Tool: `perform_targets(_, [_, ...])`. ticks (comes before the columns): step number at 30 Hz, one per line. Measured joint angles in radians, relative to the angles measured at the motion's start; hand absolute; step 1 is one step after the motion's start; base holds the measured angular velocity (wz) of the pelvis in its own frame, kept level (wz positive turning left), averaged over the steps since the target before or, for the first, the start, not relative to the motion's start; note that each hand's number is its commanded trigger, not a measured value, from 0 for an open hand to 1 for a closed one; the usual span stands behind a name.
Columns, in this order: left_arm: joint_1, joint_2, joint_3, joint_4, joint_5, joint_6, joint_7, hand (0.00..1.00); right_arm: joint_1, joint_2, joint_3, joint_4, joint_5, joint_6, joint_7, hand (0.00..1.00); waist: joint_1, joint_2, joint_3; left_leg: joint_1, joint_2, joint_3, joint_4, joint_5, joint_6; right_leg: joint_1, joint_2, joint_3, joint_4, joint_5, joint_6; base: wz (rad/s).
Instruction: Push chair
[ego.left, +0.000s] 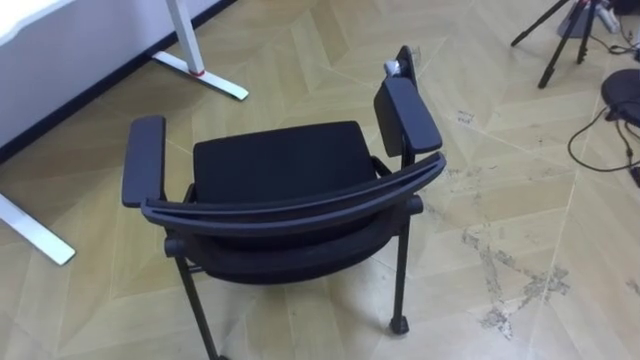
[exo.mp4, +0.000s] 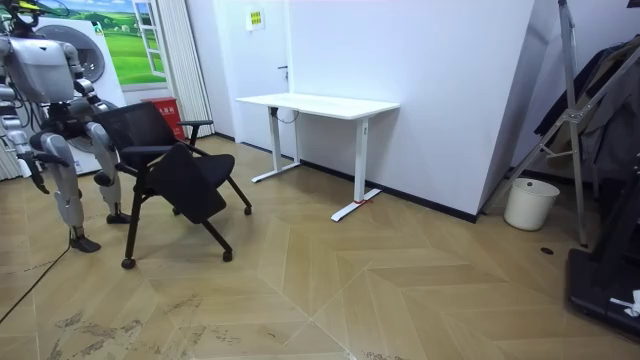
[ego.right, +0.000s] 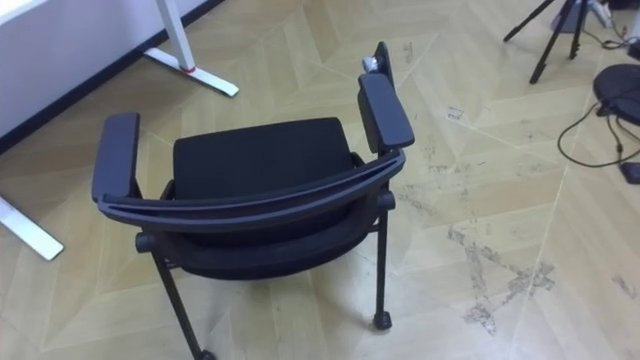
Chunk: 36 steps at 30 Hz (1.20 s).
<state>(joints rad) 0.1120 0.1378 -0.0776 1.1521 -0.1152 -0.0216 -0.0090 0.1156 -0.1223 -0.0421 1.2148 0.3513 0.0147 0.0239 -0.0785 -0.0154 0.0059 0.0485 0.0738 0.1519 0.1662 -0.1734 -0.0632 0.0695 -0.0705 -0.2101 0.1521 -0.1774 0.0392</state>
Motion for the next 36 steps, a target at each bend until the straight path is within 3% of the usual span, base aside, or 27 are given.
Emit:
perform_targets(7, [0.000, -0.005, 0.035, 0.003, 0.000, 0.000, 0.007, 0.00, -0.002, 0.001, -0.002, 0.017, 0.016, -0.002, -0.022, 0.00, 0.003, 0.005, -0.0003, 0.001, 0.000, 0.001, 0.000, 0.000, 0.000, 0.005, 0.000, 0.004, -0.001, 0.000, 0.000, -0.01])
perform_targets(13, [0.008, 0.000, 0.084, -0.002, 0.021, -0.007, 0.061, 0.00, -0.001, 0.000, -0.019, 0.027, 0.013, -0.016, -0.037, 0.00, 0.004, 0.013, 0.0044, 0.015, -0.001, 0.000, -0.002, 0.000, 0.000, 0.016, 0.000, 0.007, -0.002, -0.001, 0.000, 0.01])
perform_targets(16, [0.016, 0.004, 0.167, -0.034, 0.114, -0.006, 0.096, 0.00, 0.007, -0.002, -0.058, 0.029, 0.001, -0.015, -0.039, 0.00, 0.005, 0.015, 0.0049, 0.016, -0.002, -0.001, -0.002, -0.001, 0.001, 0.016, 0.000, 0.006, -0.002, -0.004, 0.000, 0.06])
perform_targets(21, [0.008, 0.041, 0.234, -0.063, 0.219, -0.006, 0.205, 0.00, 0.027, -0.008, -0.103, 0.032, -0.004, -0.014, -0.044, 0.00, 0.001, 0.024, 0.0014, 0.017, -0.003, -0.010, -0.002, -0.001, 0.001, 0.022, 0.000, 0.006, -0.001, -0.004, 0.000, 0.04])
perform_targets(26, [0.004, 0.057, 0.273, -0.136, 0.310, -0.008, 0.293, 0.00, 0.033, -0.013, -0.140, 0.037, -0.006, -0.014, -0.044, 0.00, -0.001, 0.036, 0.0012, 0.024, -0.003, -0.010, -0.002, -0.001, 0.001, 0.031, 0.000, 0.007, 0.001, -0.004, 0.000, 0.00])
perform_targets(33, [-0.087, 0.131, 0.287, -0.193, 0.382, -0.012, 0.408, 0.00, 0.005, -0.073, -0.185, 0.030, -0.058, -0.013, -0.054, 0.00, -0.004, 0.086, -0.0053, 0.027, -0.004, -0.016, 0.000, -0.001, 0.001, 0.033, 0.000, 0.005, 0.002, -0.005, -0.001, 0.02])
perform_targets(36, [-0.101, 0.140, 0.301, -0.257, 0.409, -0.013, 0.471, 0.00, 0.003, -0.083, -0.200, 0.028, -0.074, -0.013, -0.062, 0.00, -0.005, 0.101, -0.0117, 0.030, -0.005, -0.016, 0.000, -0.001, 0.001, 0.035, 0.000, 0.008, 0.002, -0.006, -0.001, 0.00])
